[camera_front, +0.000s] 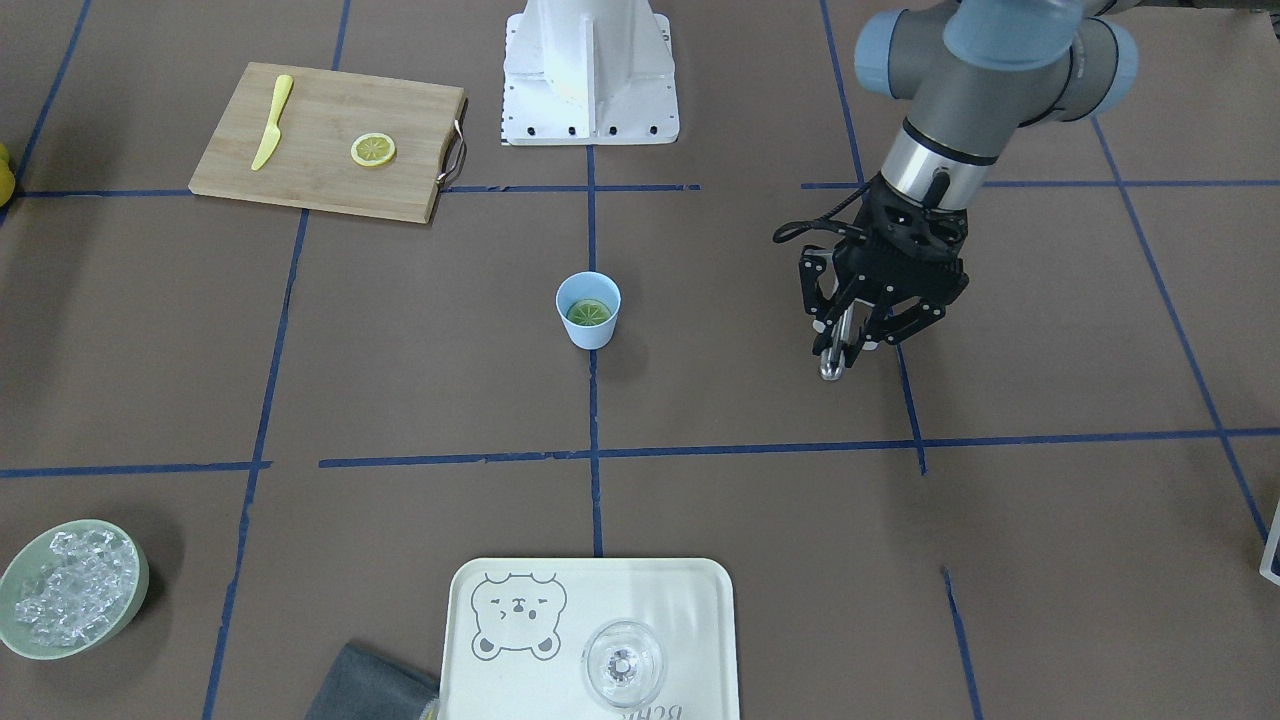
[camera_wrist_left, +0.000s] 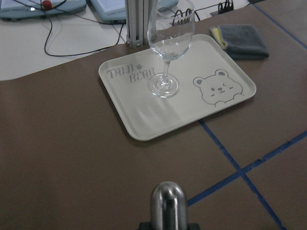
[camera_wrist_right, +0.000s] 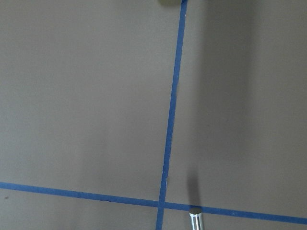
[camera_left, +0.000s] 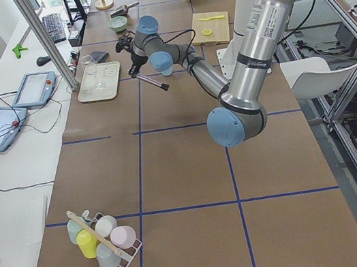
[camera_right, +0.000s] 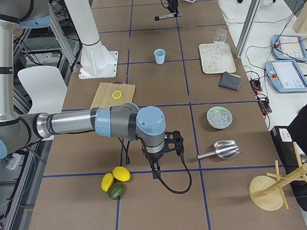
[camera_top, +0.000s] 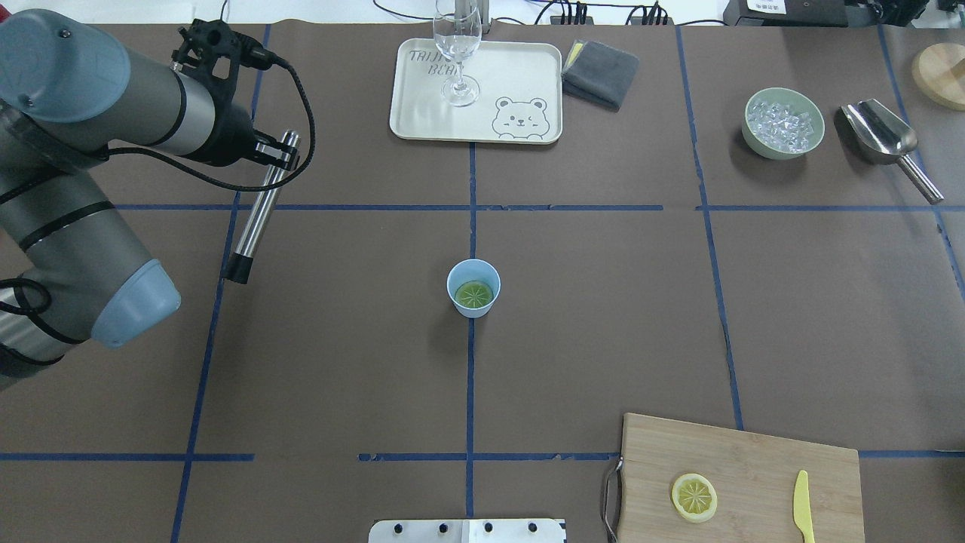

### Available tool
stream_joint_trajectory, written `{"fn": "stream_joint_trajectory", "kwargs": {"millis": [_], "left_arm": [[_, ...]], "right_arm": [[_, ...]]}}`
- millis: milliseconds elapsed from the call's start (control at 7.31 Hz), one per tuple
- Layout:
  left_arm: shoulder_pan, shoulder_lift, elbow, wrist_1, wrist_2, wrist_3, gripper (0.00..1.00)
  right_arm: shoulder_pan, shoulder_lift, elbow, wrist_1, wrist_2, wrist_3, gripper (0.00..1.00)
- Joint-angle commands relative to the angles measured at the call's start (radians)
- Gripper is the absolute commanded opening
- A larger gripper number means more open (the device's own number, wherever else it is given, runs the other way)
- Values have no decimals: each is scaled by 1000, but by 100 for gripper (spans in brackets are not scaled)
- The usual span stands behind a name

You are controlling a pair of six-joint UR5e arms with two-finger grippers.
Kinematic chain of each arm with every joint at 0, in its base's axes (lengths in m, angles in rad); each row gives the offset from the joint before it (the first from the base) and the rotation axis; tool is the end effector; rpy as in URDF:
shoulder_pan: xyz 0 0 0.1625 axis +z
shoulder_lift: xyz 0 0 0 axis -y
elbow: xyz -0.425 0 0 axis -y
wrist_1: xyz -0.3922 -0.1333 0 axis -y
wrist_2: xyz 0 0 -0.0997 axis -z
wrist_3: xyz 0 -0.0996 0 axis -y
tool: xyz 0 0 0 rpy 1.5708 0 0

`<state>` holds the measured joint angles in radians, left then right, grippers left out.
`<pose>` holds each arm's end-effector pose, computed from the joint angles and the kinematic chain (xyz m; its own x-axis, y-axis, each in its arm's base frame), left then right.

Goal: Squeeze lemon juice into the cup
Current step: 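Lower the muddler upright onto the table at its original spot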

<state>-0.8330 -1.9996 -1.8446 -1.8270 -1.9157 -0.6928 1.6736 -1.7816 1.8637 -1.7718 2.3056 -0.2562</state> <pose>0.3366 -0.5184 0.2678 0.6394 0.3732 -0.6722 0.0285 0.8622 0.5058 0.1064 -0.3833 0.6311 0.7319 -0.1001 0.6740 0.0864 0.9948 0.0539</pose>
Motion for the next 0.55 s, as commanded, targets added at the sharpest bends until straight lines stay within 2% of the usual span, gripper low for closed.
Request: {"fn": "stream_joint_trajectory", "kwargs": {"millis": [0,410], "left_arm": [[-26,114,8,35,-13,-23,0],[-28,205,21,29,-8,-113,0]], "right_arm": [[0,1,0,0,0,0,100],[0,1,-5,2,3,2,100]]}}
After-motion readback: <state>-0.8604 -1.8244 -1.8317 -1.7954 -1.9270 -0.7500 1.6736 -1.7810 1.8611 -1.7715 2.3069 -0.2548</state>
